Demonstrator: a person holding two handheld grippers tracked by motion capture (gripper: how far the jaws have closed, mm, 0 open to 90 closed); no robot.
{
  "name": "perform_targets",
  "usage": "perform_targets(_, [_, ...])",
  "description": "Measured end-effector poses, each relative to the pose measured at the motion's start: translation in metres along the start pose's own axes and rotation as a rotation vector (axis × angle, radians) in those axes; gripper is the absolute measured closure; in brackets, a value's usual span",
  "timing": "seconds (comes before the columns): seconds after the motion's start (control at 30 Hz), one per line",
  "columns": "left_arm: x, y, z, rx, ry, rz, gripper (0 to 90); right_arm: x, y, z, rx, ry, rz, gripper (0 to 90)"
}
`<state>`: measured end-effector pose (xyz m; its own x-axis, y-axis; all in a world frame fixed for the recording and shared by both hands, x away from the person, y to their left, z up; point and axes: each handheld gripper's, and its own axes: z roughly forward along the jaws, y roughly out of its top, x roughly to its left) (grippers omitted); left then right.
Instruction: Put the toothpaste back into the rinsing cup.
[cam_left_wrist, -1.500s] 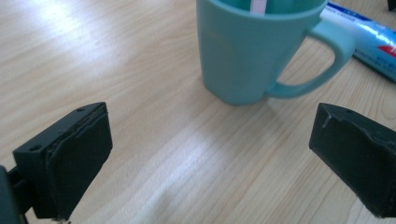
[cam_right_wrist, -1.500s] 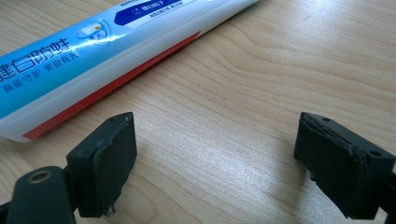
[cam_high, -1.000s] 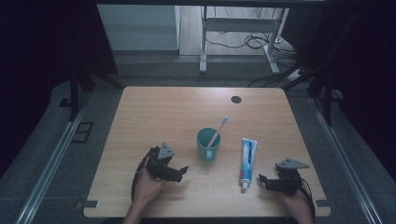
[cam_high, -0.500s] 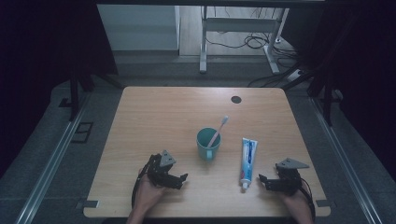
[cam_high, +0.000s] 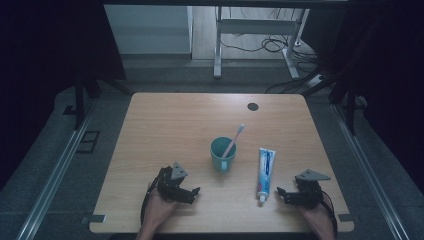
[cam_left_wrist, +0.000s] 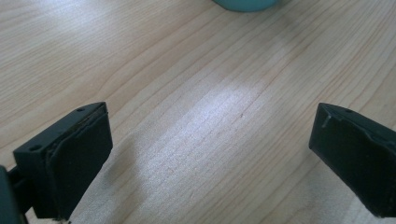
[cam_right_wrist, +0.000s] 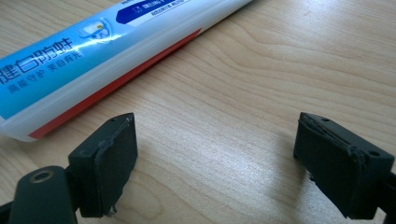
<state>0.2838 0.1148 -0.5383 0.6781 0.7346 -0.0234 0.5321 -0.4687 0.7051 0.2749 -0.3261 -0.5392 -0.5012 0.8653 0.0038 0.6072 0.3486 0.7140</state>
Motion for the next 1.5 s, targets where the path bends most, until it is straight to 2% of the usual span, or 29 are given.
perform_targets(0.13, [0.0,-0.001,0.002,0.006,-0.004,0.0,0.0,0.0,0.002,-0.001,0.013,0.01,0.017,14.1])
perform_targets(0.3, [0.002,-0.002,0.005,0.018,-0.005,-0.007,0.2,-0.002,0.006,-0.004,0.036,0.045,0.087,15.6])
perform_targets(0.43, [0.002,-0.002,0.006,0.03,-0.008,-0.012,0.4,-0.003,0.007,-0.007,0.041,0.064,0.089,15.9])
perform_targets(0.53, [0.002,-0.001,0.008,0.056,-0.002,-0.002,0.5,-0.004,0.01,-0.011,0.021,0.075,0.086,21.0])
perform_targets(0.73, [0.002,-0.001,0.008,0.057,-0.002,-0.006,0.6,-0.004,0.015,-0.012,0.013,0.113,0.088,27.4])
perform_targets(0.83, [0.002,-0.001,0.008,0.056,-0.001,-0.006,0.6,-0.005,0.02,-0.017,0.001,0.148,0.092,36.1])
perform_targets(0.87, [0.002,-0.001,0.008,0.056,-0.001,-0.006,0.7,-0.005,0.02,-0.017,0.001,0.148,0.092,36.1])
perform_targets(0.9, [0.002,-0.001,0.008,0.057,0.0,-0.006,0.7,-0.005,0.023,-0.019,0.008,0.167,0.08,41.8])
perform_targets(1.07, [0.002,-0.001,0.008,0.056,0.002,-0.01,0.8,-0.004,0.029,-0.021,0.001,0.181,0.07,49.4])
perform_targets(1.13, [0.002,-0.001,0.008,0.056,0.003,-0.01,0.8,-0.001,0.033,-0.021,0.006,0.179,0.05,53.6])
perform_targets(1.17, [0.002,-0.001,0.008,0.055,0.003,-0.011,0.9,0.002,0.037,-0.022,0.003,0.171,0.036,58.5])
perform_targets(1.2, [0.002,-0.001,0.008,0.055,0.003,-0.011,0.8,0.002,0.037,-0.022,0.003,0.171,0.036,58.5])
perform_targets(1.27, [0.002,-0.001,0.008,0.055,0.004,-0.01,0.9,0.007,0.044,-0.023,-0.014,0.164,0.009,66.1])
perform_targets(1.3, [0.002,-0.001,0.008,0.055,0.004,-0.01,0.9,0.007,0.044,-0.023,-0.014,0.164,0.009,66.1])
perform_targets(1.4, [0.002,-0.001,0.008,0.055,0.004,-0.011,0.9,0.013,0.051,-0.021,-0.022,0.194,-0.003,77.2])
perform_targets(1.43, [0.002,-0.001,0.008,0.055,0.004,-0.011,0.9,0.013,0.051,-0.021,-0.022,0.194,-0.003,77.2])
perform_targets(1.5, [0.002,-0.001,0.008,0.054,0.005,-0.01,1.0,0.019,0.056,-0.016,-0.013,0.221,-0.011,83.4])
